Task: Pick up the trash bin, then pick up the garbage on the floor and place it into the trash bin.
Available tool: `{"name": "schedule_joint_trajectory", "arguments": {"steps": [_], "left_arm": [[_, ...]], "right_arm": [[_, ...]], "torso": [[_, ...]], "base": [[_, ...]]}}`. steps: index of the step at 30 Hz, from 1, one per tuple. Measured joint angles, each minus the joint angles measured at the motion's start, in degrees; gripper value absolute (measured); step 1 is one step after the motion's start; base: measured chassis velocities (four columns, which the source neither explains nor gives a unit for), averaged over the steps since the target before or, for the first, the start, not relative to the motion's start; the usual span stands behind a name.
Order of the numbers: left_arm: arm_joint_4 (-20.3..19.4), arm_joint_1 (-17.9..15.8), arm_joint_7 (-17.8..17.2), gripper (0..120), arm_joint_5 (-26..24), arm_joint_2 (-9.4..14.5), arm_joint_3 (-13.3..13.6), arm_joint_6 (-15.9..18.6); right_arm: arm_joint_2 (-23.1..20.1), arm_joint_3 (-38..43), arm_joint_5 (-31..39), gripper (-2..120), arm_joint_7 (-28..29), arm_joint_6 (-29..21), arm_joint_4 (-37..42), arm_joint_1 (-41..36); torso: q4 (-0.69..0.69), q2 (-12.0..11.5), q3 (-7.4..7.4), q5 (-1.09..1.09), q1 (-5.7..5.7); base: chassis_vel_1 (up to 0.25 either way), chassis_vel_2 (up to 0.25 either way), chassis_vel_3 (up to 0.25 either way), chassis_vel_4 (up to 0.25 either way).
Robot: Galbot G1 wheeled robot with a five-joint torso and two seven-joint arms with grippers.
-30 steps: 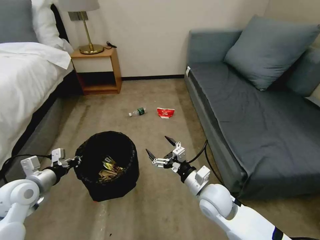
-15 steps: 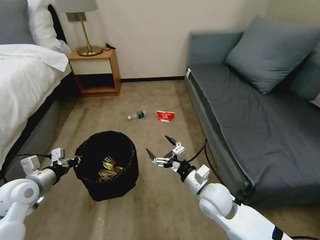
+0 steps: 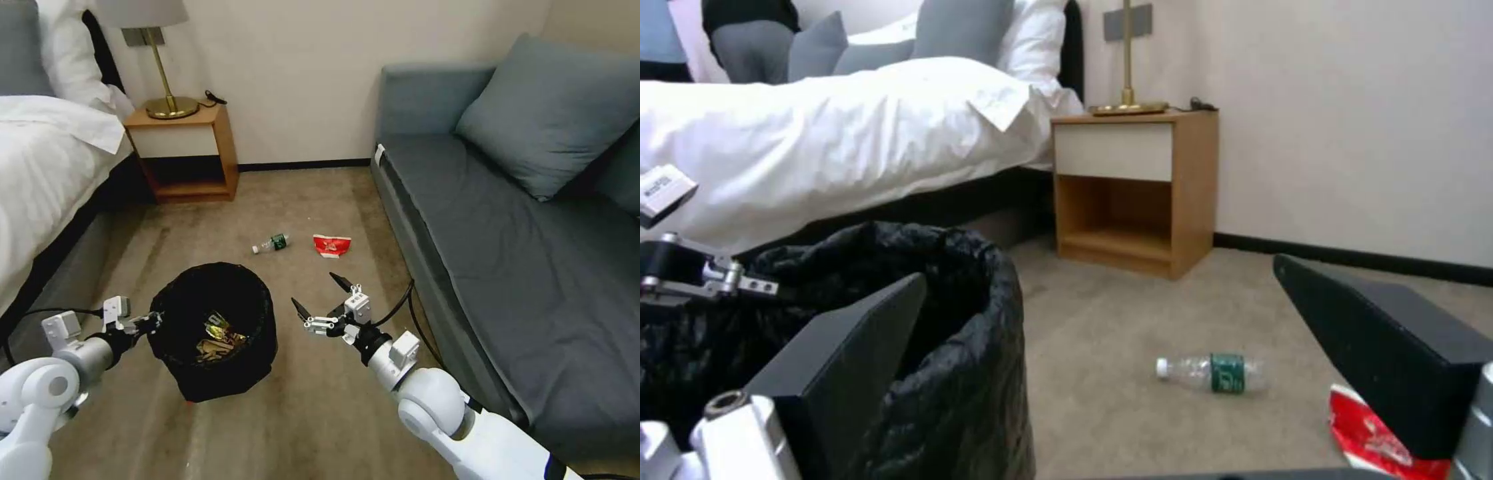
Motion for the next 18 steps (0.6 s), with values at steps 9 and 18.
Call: {"name": "schedule_joint_trajectory", "arguments": {"steps": [9, 18], "left_arm": [[-0.02, 0.03, 0.00, 7, 0.01, 0.10, -0.20, 0.00], [-0.15, 0.06, 0.00, 7, 0.01, 0.04, -0.21, 0.00]], "right_arm": [[0.04, -0.18, 0.07, 100, 0.08, 0.04, 0.03, -0.15], [0.00, -0.25, 0.12, 100, 0.05, 0.04, 0.16, -0.46]], "torso": [[0.00, 0.00, 0.00, 0.00, 0.00], [-0.01, 0.00, 0.00, 0.00, 0.00]], "base": [[-0.158, 0.161, 0.164, -0.163], [-0.168, 0.169, 0.180, -0.172]]}}
